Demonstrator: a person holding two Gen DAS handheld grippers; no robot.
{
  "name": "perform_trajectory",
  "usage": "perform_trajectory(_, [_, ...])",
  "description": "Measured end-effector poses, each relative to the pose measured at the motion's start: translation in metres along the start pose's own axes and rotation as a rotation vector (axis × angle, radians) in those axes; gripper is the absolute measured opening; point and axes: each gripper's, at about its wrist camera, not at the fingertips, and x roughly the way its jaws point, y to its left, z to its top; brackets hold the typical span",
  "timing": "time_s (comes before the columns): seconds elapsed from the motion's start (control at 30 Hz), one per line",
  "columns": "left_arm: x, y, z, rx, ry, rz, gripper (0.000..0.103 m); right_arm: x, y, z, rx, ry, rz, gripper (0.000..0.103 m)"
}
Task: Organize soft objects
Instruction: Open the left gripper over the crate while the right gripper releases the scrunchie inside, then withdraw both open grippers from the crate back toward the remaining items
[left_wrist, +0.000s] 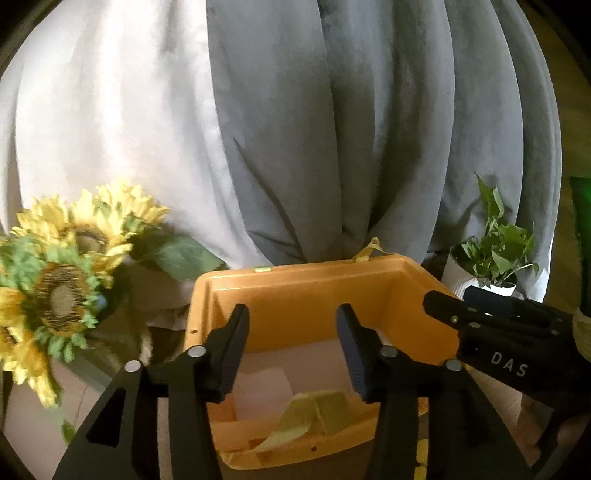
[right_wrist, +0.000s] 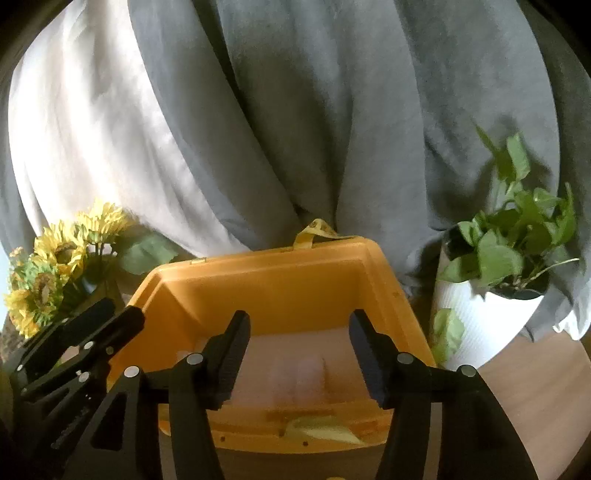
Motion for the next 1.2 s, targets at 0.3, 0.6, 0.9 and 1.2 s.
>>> perform_trajectory(0.3, [-0.049,0.004,0.002,-0.029,-0.026,0.036,0.058,-0.041,0.006,-0.004,0.003,-0.034,0.000,0.058])
perform_trajectory(0.6, [-0.097,-0.003,-0.006,-0.028,-0.036,0.058,0.060,-0.090,0.013,-0.017,-0.002,-0.066,0.014,0.059])
perform_trajectory(0.9, [-0.139,-0.012,-0.022,-0.020,-0.028,0.081,0.064,-0.128,0.014,-0.035,-0.006,-0.073,0.031,0.066])
perform_trajectory(1.2, [-0.167,-0.020,-0.051,-0.037,0.027,0.104,0.064,-0.155,0.014,-0.063,-0.018,-0.035,0.060,0.068])
